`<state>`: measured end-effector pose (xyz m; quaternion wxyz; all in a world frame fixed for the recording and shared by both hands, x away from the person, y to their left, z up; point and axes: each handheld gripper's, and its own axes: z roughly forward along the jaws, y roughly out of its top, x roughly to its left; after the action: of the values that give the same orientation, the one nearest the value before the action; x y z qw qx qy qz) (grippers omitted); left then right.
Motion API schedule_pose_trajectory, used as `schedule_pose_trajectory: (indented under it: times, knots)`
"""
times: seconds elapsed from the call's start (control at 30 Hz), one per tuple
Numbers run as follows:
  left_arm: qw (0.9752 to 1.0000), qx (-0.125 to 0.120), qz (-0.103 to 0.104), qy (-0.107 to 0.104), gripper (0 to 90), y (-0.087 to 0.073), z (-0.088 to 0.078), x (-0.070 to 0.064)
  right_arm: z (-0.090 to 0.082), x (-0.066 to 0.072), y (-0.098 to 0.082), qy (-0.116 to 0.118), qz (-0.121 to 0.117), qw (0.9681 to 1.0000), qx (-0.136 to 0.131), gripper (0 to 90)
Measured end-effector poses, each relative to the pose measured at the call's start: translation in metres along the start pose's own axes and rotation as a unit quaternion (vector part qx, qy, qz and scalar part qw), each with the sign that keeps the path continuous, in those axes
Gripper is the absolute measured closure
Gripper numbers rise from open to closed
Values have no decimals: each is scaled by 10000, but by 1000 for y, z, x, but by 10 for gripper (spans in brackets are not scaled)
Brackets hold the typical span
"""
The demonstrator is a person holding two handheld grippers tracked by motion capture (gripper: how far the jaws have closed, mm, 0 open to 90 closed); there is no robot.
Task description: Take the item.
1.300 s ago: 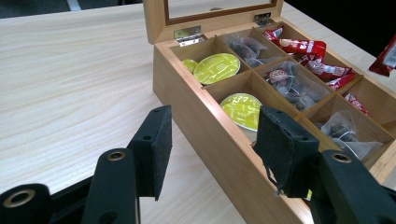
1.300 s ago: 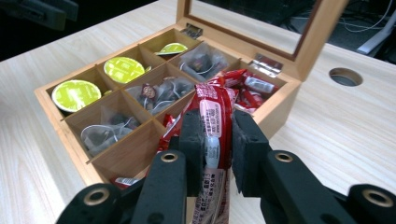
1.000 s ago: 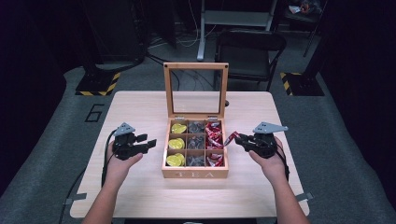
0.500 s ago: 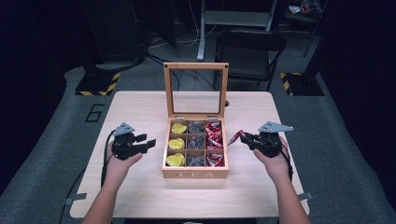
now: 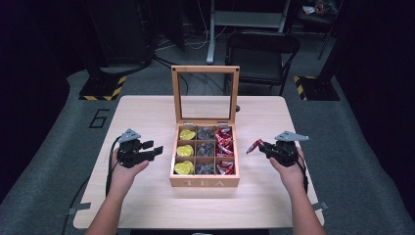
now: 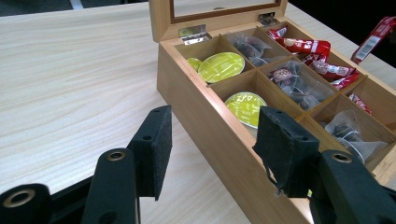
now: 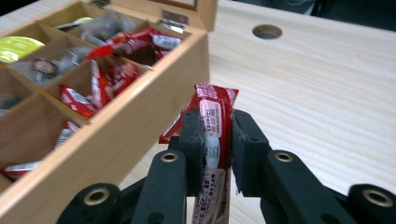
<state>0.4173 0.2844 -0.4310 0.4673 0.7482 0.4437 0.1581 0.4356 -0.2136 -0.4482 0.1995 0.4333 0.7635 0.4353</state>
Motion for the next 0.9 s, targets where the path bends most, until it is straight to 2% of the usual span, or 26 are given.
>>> schedule_pose_trajectory:
  times: [0.17, 0.27, 0.37, 0.5, 0.53, 0.6, 0.77, 0.87, 0.9]
  knots:
    - [10000, 20, -2, -8, 457, 0, 0, 0, 7, -7, -9, -121, 34, 9999, 88, 759]
    - [10000, 55, 19, -30, 457, 0, 0, 0, 12, -9, -14, -140, 140, 9996, 198, 758]
    - [10000, 50, 11, -22, 457, 0, 1, 0, 15, -12, -16, -182, 94, 9995, 251, 758]
    - [10000, 50, 18, -24, 457, 0, 1, 0, 17, -14, -19, -209, 159, 9992, 299, 757]
    - [10000, 45, 16, -24, 457, 0, 0, 0, 19, -15, -22, -209, 225, 9988, 382, 757]
    - [10000, 44, 17, -23, 457, 0, 0, 0, 21, -18, -25, -215, 226, 9986, 415, 757]
    - [10000, 37, 18, -21, 457, 0, 0, 0, 22, -24, -29, -201, 454, 9979, 408, 754]
    - [10000, 54, 22, -17, 457, 0, 0, 0, 24, -28, -32, -255, 451, 9975, 475, 751]
    - [10000, 58, 25, -18, 457, 0, 0, 0, 25, -28, -33, -273, 524, 9969, 519, 751]
